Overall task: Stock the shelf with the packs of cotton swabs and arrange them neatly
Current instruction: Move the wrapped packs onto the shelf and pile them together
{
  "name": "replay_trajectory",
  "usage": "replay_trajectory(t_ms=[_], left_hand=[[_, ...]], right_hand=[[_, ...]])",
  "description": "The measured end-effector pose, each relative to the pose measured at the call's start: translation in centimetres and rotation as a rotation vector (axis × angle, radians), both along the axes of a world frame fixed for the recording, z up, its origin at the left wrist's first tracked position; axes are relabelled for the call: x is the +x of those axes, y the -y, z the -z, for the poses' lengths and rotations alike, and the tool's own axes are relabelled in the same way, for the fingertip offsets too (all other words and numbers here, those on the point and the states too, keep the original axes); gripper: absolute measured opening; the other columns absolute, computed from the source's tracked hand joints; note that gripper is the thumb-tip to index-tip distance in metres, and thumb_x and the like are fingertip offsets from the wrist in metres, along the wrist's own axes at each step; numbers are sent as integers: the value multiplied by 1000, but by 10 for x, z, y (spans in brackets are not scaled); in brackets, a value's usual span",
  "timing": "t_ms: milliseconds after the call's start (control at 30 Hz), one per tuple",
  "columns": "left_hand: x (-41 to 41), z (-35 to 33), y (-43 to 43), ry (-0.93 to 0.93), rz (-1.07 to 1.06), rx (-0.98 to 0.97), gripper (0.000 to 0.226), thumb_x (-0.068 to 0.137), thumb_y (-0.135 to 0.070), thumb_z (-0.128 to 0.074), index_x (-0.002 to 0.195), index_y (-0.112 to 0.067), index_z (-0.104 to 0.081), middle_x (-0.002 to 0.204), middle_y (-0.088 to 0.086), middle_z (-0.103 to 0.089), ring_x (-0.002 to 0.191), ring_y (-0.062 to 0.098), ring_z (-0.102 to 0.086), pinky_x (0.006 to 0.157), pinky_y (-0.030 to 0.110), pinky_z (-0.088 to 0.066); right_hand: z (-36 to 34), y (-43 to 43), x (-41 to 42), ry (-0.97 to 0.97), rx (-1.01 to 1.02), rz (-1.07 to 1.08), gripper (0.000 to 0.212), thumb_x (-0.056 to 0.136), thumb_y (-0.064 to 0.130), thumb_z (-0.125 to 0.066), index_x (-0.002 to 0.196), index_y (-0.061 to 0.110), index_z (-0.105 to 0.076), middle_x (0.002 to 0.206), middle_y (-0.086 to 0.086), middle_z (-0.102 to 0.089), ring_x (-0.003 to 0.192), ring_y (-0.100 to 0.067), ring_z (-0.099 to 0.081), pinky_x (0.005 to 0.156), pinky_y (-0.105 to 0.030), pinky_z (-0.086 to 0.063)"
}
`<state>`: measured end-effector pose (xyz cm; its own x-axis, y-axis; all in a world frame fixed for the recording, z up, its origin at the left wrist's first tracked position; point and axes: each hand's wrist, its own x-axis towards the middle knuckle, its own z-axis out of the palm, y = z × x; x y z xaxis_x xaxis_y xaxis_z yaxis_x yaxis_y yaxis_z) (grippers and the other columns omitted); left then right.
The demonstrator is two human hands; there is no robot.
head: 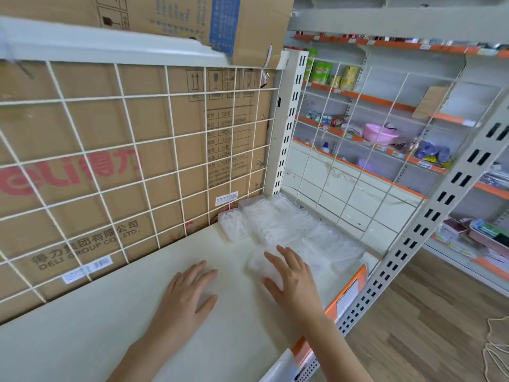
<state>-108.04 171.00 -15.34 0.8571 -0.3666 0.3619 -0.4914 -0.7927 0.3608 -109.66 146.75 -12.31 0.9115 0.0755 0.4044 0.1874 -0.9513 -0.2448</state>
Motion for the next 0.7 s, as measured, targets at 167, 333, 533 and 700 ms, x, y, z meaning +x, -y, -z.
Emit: replay_trajectory(t_ms=[167, 333, 533, 700], left_hand=[[-24, -6, -30, -4, -15, 6, 48, 85, -45, -40, 119, -18, -62, 129, 7, -58, 119, 14, -39, 96, 29, -25], [-57, -13, -83, -12, -49, -40, 64, 90, -65, -23, 128, -24, -54, 141, 0, -46, 132, 15, -27, 108, 41, -28], [-116, -31, -159, -47, -77, -22, 73, 89, -70, -16, 130, -23, -54, 143, 3, -44, 133, 19, -31, 105, 42, -29], [-165, -43, -214, -44, -131, -3, 70, 91, -67, -17, 130, -21, -53, 140, 7, -47, 130, 22, -35, 100, 50, -36]], right_hand=[[-7, -3, -38, 76, 104, 40, 43, 83, 44, -46, 115, 21, -64, 122, -7, -62, 110, -31, -61, 85, -40, -48], [-17, -22, -88, 93, 216, 97, 44, 84, 42, -45, 116, 18, -63, 117, -4, -63, 104, -27, -62, 87, -32, -40], [-21, -65, -151, 99, 350, 142, 41, 84, 39, -49, 117, 19, -63, 118, 0, -62, 106, -17, -57, 86, -34, -42], [-20, -106, -186, 73, 368, 95, 44, 83, 42, -44, 115, 18, -63, 115, -1, -63, 103, -13, -54, 83, -38, -48]])
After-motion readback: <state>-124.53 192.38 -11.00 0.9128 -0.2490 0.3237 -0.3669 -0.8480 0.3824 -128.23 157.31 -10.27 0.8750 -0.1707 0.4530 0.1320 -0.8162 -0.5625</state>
